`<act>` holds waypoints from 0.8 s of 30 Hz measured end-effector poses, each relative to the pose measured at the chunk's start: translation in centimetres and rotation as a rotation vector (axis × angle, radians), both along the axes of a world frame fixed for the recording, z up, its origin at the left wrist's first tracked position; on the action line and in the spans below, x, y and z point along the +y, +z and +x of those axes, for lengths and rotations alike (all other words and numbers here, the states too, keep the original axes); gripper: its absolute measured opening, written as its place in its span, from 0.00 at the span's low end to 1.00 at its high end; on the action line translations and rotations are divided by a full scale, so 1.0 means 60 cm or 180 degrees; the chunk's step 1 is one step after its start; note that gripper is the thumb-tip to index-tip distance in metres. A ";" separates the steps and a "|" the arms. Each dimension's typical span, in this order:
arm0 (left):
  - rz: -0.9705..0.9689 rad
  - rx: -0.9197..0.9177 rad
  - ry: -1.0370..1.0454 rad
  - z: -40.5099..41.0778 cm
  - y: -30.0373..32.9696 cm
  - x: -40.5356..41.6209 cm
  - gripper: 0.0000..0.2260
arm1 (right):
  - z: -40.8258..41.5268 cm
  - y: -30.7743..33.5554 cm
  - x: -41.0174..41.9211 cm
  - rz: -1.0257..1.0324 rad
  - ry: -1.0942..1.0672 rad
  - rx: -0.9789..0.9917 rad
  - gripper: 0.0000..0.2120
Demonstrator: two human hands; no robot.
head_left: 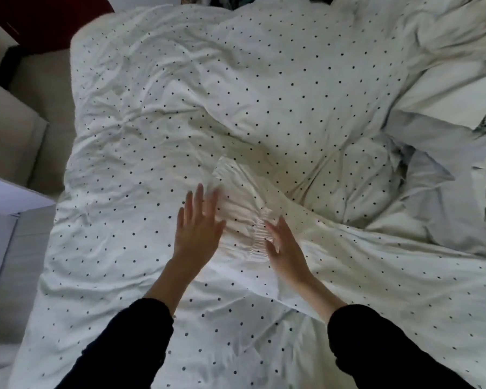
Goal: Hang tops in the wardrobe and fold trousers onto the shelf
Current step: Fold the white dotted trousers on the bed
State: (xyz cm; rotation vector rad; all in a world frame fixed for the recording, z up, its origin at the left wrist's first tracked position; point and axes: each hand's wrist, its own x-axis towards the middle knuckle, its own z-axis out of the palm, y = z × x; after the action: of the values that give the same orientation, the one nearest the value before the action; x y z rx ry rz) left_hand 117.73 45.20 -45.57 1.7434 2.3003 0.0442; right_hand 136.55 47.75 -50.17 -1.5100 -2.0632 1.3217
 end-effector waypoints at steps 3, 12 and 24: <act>-0.0268 -0.0971 0.0878 -0.011 0.002 0.022 0.36 | 0.000 -0.035 -0.014 0.0980 0.0164 -0.0231 0.23; -0.0027 -0.0433 0.0721 0.097 0.065 0.054 0.12 | 0.039 0.024 0.007 -0.1317 -0.0138 0.0229 0.19; -0.1225 -0.0890 -0.0600 0.351 -0.003 0.047 0.18 | 0.224 -0.046 0.065 -0.3539 -0.2578 0.2810 0.29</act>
State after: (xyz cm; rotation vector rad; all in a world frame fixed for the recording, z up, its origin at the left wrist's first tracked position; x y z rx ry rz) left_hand 138.82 48.01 -45.73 1.6259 1.7999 -0.1679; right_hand 150.01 51.64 -52.90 -1.3392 -0.0556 2.2066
